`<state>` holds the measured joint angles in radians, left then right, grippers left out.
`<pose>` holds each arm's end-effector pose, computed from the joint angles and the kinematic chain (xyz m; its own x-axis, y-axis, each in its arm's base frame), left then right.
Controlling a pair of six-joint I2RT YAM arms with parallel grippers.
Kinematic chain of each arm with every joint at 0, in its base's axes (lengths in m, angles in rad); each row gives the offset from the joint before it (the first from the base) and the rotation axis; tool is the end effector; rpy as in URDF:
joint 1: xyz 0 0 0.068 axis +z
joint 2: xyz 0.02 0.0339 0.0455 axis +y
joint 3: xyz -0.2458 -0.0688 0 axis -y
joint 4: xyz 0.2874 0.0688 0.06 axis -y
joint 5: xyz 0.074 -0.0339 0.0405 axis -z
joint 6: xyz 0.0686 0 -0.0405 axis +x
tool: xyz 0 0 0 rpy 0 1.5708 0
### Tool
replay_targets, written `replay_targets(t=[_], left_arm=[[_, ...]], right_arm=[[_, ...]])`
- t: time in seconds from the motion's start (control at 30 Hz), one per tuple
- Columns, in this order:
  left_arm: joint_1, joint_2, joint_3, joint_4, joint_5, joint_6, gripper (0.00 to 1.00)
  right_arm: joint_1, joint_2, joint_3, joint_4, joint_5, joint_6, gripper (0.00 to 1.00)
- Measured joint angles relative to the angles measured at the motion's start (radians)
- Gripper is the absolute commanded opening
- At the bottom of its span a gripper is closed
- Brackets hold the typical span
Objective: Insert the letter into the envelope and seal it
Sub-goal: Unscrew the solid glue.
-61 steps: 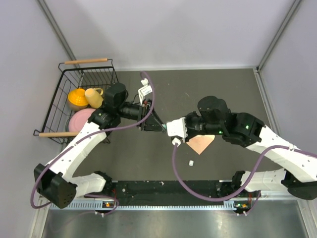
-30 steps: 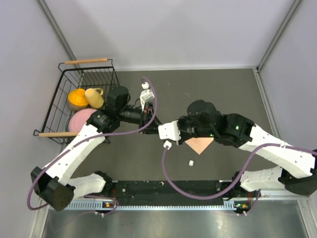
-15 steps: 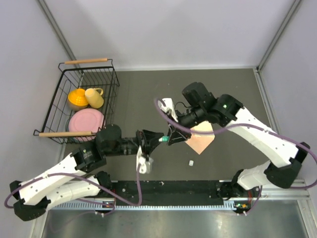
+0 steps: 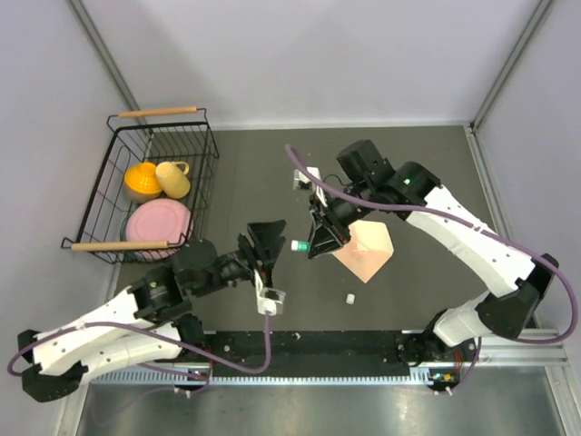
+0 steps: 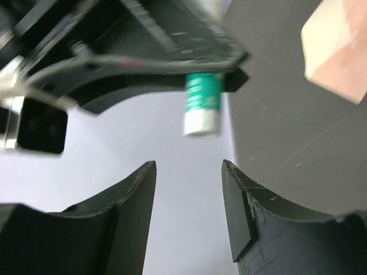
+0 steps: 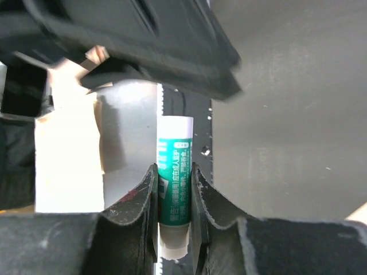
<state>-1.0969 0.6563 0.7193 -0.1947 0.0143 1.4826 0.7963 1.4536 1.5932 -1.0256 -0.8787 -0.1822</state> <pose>0.1131 -0.2226 0.3227 0.8874 0.4523 -0.0892 0.1386 -0.0773 0.9873 0.2014 0.2814 0.3658 -0.3884 -0.5623 -0.7301 -0.8817 -0.0037 0.4719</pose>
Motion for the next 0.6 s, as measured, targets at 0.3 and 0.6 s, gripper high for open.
replay_targets(t=[0.3,0.6], left_arm=[[0.337,0.059,0.361,-0.292,0.42,-0.901,0.55],[0.556,0.263,0.176,0.164,0.924,-1.96,0.59]], right_arm=[[0.0,-0.128,0.026,0.051,0.179,-0.188,0.0],[0.105,-0.236,-0.056,0.17,0.41,-0.404,0.0]])
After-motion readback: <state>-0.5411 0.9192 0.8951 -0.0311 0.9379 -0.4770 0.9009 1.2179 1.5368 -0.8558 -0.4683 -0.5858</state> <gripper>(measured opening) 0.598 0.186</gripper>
